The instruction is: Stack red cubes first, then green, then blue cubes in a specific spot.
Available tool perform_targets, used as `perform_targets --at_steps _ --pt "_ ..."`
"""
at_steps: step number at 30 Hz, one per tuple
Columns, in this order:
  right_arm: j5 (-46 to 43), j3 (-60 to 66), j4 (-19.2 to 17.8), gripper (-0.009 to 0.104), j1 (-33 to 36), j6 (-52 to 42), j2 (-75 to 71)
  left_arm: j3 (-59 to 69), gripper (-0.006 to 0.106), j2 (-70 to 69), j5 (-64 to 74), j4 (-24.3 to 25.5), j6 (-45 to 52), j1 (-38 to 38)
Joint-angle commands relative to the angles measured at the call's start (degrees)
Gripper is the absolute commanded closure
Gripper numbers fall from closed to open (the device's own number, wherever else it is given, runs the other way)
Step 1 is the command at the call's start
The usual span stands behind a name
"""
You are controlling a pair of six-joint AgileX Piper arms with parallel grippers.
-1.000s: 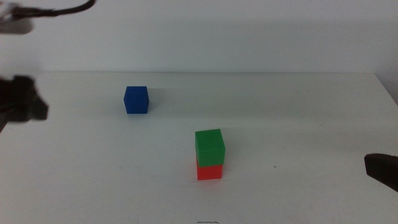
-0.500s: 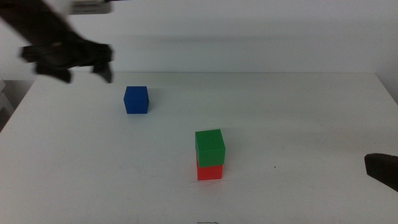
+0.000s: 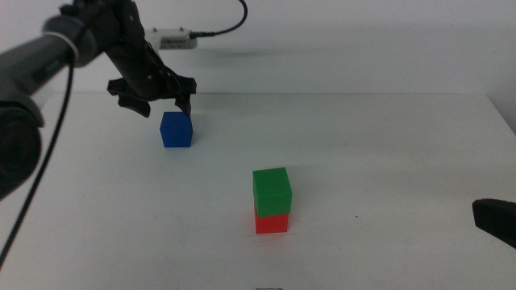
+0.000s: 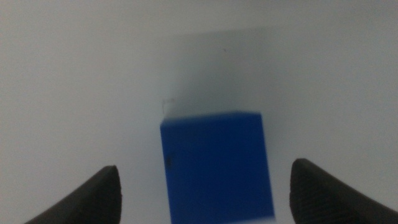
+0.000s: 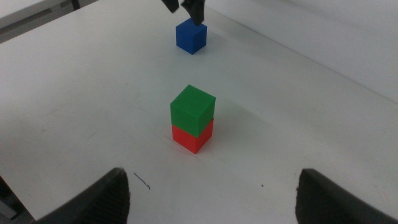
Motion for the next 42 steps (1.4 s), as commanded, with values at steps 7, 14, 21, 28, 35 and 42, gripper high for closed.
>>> perform_targets --at_steps 7,14,21,28,35,42 --pt "-3.78 -1.41 -0.91 0.011 -0.32 -0.52 0.1 -4.49 0.01 1.54 -6.22 -3.13 -0.56 -0.26" --pt "-3.78 -1.41 -0.91 0.011 -0.32 -0.52 0.1 -4.54 0.013 2.78 -7.6 -3.28 -0.02 -0.26" --pt "-3.78 -1.41 -0.91 0.011 -0.32 -0.52 0.1 -4.54 0.045 2.92 -6.59 -3.13 -0.07 -0.15" --pt "-3.78 -1.41 -0.91 0.011 -0.32 -0.52 0.1 -4.54 0.09 1.39 -1.04 -2.46 -0.36 -0.15" --pt "-3.78 -1.41 -0.91 0.011 -0.32 -0.52 0.1 3.51 0.1 -11.85 -0.19 0.0 -4.27 -0.49" --pt "-3.78 -1.41 -0.91 0.011 -0.32 -0.52 0.1 20.38 0.1 -28.3 -5.82 6.86 -19.18 -6.99"
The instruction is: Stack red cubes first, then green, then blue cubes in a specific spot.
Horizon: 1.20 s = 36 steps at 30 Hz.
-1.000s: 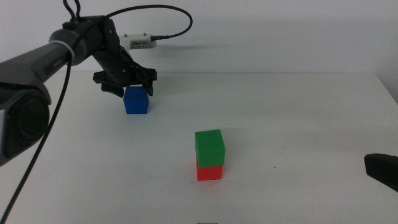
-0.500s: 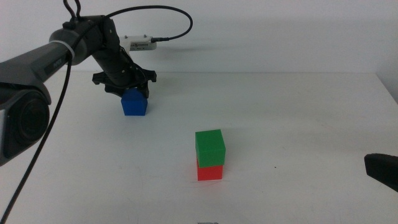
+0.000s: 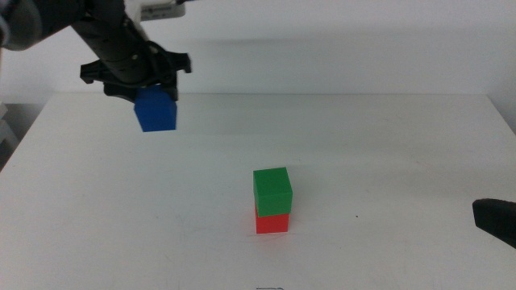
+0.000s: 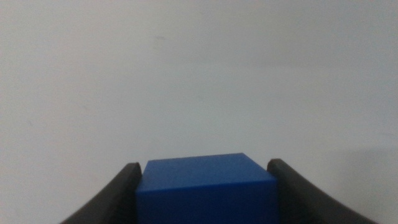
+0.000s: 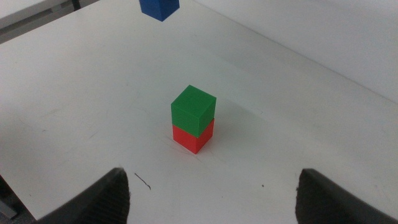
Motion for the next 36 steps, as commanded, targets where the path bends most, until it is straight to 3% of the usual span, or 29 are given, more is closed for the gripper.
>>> perform_targets --at_steps 1,8,11,18,36 --pt "-3.78 -1.41 -0.91 0.011 -0.32 -0.52 0.1 1.12 0.1 -6.92 -2.47 3.38 -8.73 -4.18" --pt "-3.78 -1.41 -0.91 0.011 -0.32 -0.52 0.1 -3.44 0.1 -6.86 5.18 17.43 -27.12 -21.61" --pt "-3.78 -1.41 -0.91 0.011 -0.32 -0.52 0.1 -4.71 0.1 -5.73 6.52 20.53 -34.84 -26.88" --pt "-3.78 -1.41 -0.91 0.011 -0.32 -0.52 0.1 -4.89 0.1 -3.58 7.83 21.33 -39.86 -32.96" --pt "-3.78 -1.41 -0.91 0.011 -0.32 -0.52 0.1 -4.89 0.1 0.22 8.48 21.04 -43.25 -32.94"
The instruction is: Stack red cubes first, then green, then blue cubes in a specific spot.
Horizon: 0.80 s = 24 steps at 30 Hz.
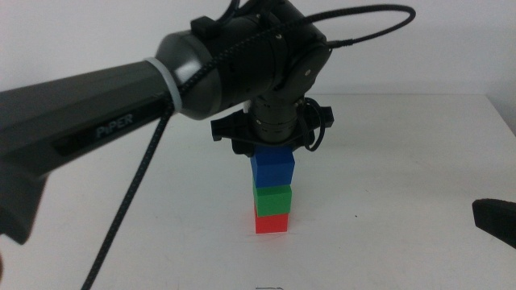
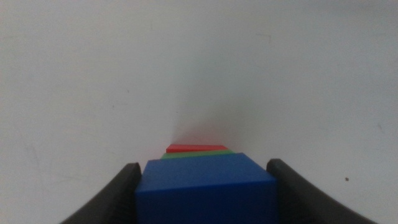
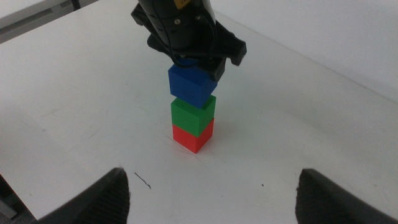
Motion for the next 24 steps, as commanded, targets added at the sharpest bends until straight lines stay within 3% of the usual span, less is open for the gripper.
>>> perform_targets --at_steps 1,21,24 --pt "-3.78 -1.41 -0.91 0.011 -0.32 -0.52 0.1 -1.87 0.1 -2.48 -1.5 1.34 -1.0 -0.13" --pt "-3.78 -1.41 -0.91 0.011 -0.32 -0.52 0.1 -1.87 0.1 -1.33 -1.16 0.24 -2.05 -0.13" --pt "-3.78 -1.41 -0.91 0.011 -0.32 -0.52 0.1 -1.87 0.083 -1.33 -0.95 1.08 -1.81 -0.13"
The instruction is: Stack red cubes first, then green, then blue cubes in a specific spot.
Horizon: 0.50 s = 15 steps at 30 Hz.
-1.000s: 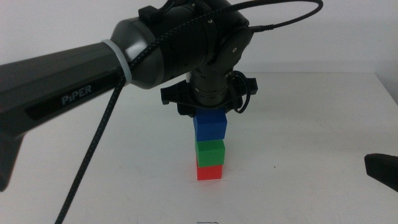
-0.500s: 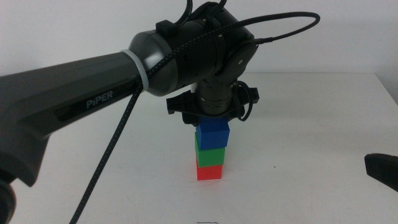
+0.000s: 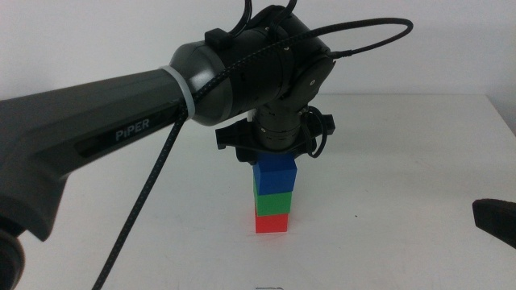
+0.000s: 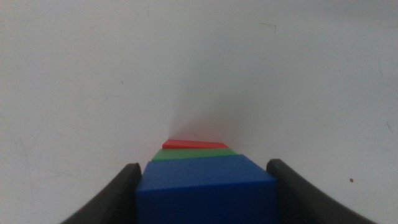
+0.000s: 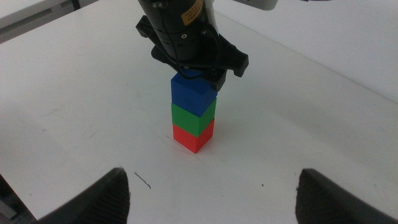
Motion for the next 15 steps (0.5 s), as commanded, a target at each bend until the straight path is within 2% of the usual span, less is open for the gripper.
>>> perform_targets --at_steps 1,2,4,10,15 --pt "-3.78 -1.41 -0.89 0.011 -0.32 -0.52 0.1 -1.87 0.079 -3.28 -0.52 1.78 -0.49 -0.13" --pt "-3.78 -1.41 -0.89 0.011 -0.32 -0.52 0.1 -1.87 0.063 -3.28 -0.57 2.0 0.06 -0.13" --pt "-3.78 -1.41 -0.89 0.011 -0.32 -0.52 0.1 -1.87 0.054 -3.28 -0.57 2.5 0.28 -0.13" --pt "-3.78 -1.41 -0.89 0.011 -0.32 -0.52 0.1 -1.87 0.036 -3.28 -0.57 2.71 2.13 -0.13" --pt "-3.78 -1.41 -0.89 0.011 -0.32 -0.52 0.1 -1.87 0.028 -3.35 -0.92 2.65 4.03 -0.13"
